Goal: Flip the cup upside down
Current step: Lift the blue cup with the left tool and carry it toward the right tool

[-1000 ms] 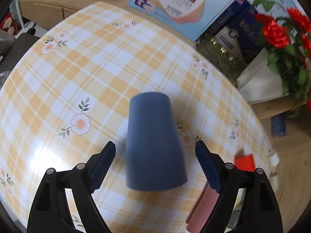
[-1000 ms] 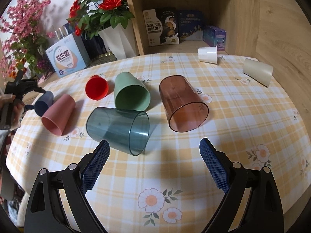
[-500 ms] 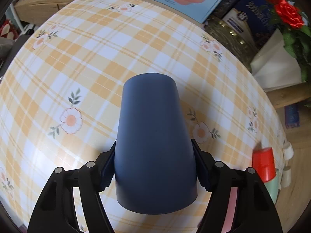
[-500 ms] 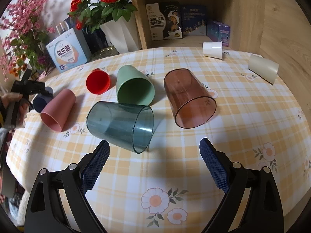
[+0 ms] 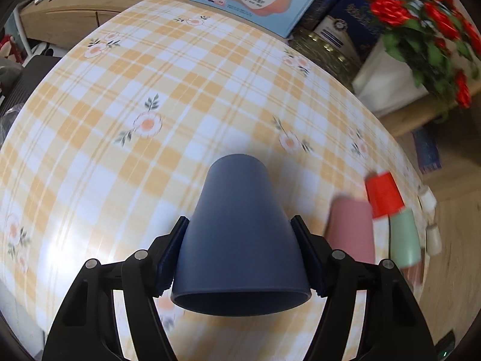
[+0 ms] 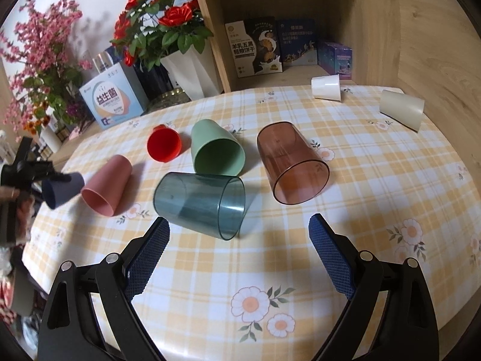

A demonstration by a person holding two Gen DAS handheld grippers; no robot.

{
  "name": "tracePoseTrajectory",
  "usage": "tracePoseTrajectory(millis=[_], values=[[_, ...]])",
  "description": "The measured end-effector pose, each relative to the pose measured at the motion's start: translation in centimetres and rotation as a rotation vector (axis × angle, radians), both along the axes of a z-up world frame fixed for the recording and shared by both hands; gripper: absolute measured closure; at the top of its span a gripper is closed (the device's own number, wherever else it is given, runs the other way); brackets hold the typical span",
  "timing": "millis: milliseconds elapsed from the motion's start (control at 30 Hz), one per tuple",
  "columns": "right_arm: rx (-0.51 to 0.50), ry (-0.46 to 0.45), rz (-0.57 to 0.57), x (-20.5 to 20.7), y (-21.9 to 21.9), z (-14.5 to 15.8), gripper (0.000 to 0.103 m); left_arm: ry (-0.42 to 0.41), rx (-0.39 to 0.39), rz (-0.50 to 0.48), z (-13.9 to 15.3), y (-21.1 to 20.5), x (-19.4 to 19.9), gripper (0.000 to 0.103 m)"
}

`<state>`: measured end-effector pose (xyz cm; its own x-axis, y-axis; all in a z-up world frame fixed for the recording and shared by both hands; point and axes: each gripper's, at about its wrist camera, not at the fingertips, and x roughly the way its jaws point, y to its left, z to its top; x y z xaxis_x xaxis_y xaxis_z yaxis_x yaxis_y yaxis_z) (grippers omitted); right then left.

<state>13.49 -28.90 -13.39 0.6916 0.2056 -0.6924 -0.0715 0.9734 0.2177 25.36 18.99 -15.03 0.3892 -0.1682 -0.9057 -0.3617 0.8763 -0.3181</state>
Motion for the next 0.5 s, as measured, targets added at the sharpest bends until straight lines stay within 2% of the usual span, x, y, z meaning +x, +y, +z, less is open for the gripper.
tracePoseTrajectory(millis=[167, 367, 500], values=[[0.029, -0.034, -0.007, -1.6, -0.6, 1.2, 0.012, -0.013, -0.008, -0.041, 1.9, -2.0, -3.4, 0.036], [0.071, -0.046, -0.047, -3.2, -2.3, 1.5, 0.012, -0.016, -0.020, -0.173, 3.7, -7.4, -7.8, 0.036], [0.103, -0.058, -0.072, -4.0, -3.6, 1.7, 0.012, -0.008, -0.050, -0.254, 3.5, -12.0, -9.7, 0.036]])
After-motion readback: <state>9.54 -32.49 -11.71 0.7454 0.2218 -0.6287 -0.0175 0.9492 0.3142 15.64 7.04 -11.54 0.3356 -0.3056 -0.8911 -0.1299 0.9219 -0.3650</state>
